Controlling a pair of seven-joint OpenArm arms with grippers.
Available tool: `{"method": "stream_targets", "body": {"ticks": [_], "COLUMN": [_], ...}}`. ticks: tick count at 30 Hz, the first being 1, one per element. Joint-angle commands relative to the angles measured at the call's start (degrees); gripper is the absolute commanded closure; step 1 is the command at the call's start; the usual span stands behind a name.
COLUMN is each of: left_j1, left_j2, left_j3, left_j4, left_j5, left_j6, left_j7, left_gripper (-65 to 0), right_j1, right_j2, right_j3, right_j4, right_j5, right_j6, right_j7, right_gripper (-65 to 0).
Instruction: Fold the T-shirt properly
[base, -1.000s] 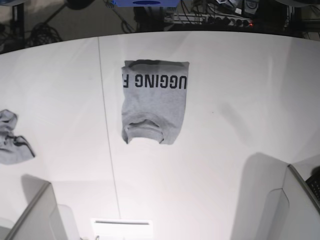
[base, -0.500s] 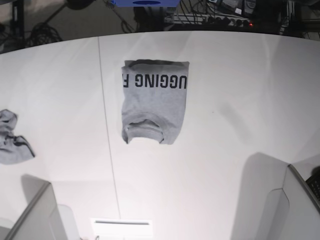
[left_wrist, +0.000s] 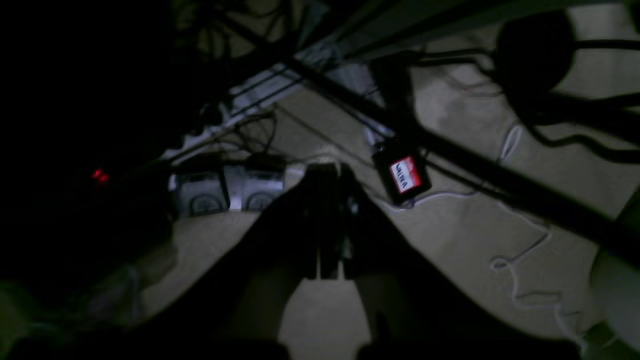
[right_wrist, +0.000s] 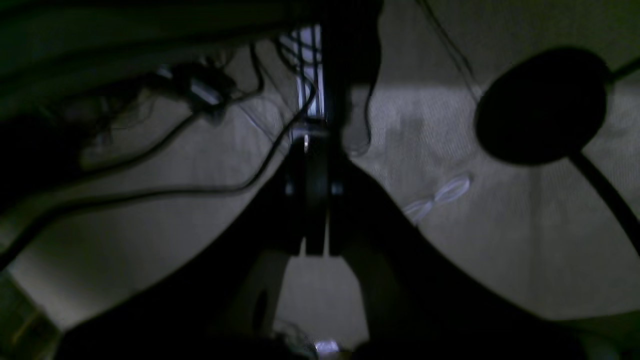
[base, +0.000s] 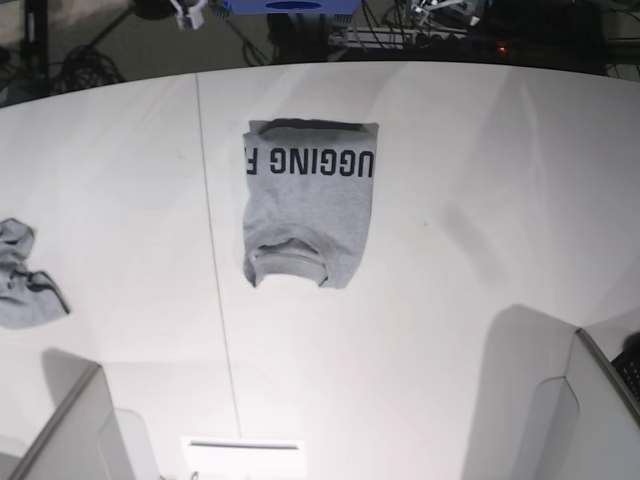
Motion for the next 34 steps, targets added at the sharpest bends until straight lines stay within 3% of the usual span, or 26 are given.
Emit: {"method": "stream_targets", "body": {"ticks": [1, 2, 5, 7, 9, 13, 34], "left_j1": [0.7, 0.3, -1.8, -2.2, -2.4, -0.6, -0.4], "left_j2": [-0.2, -0.2, -0.2, -0.4, -0.7, -1.4, -1.1], "left_j3": [-0.1, -0.1, 0.0, 0.3, 0.7, 0.8, 0.3], "left_j4": [-0.2, -0.2, -0.2, -0.2, 1.8, 6.3, 8.3], "left_j5": [-0.1, -1.3, -8.7, -13.7, -17.0, -16.7, -17.0], "left_j6": [0.5, 1.0, 1.3, 1.3, 1.3, 1.3, 1.3], "left_j7": [1.1, 3.1, 8.1, 9.4, 9.2, 9.2, 9.2], "left_gripper": [0.0, 0.0, 0.0, 0.0, 0.0, 0.0, 0.0], "right_j1": [-0.5, -0.1, 0.6, 0.6, 0.7, 0.4, 0.7], "right_j2": [0.3, 0.2, -1.0, -1.3, -1.4, -1.4, -1.5], "right_j3": [-0.8, -1.3, -2.5, -2.6, -2.6, -2.1, -2.4], "right_j4": [-0.1, -0.1, -0.1, 0.0, 0.8, 3.4, 3.7], "right_j5": [0.1, 0.1, 0.1, 0.1, 0.1, 0.1, 0.1], "right_j6": [0.2, -1.0, -9.3, -15.5, -19.6, -20.1, -20.3], "right_j7": [-1.1, -2.0, -2.9, -2.9, -2.8, -2.9, -2.8], "right_gripper": [0.0, 0.0, 0.0, 0.0, 0.0, 0.0, 0.0]}}
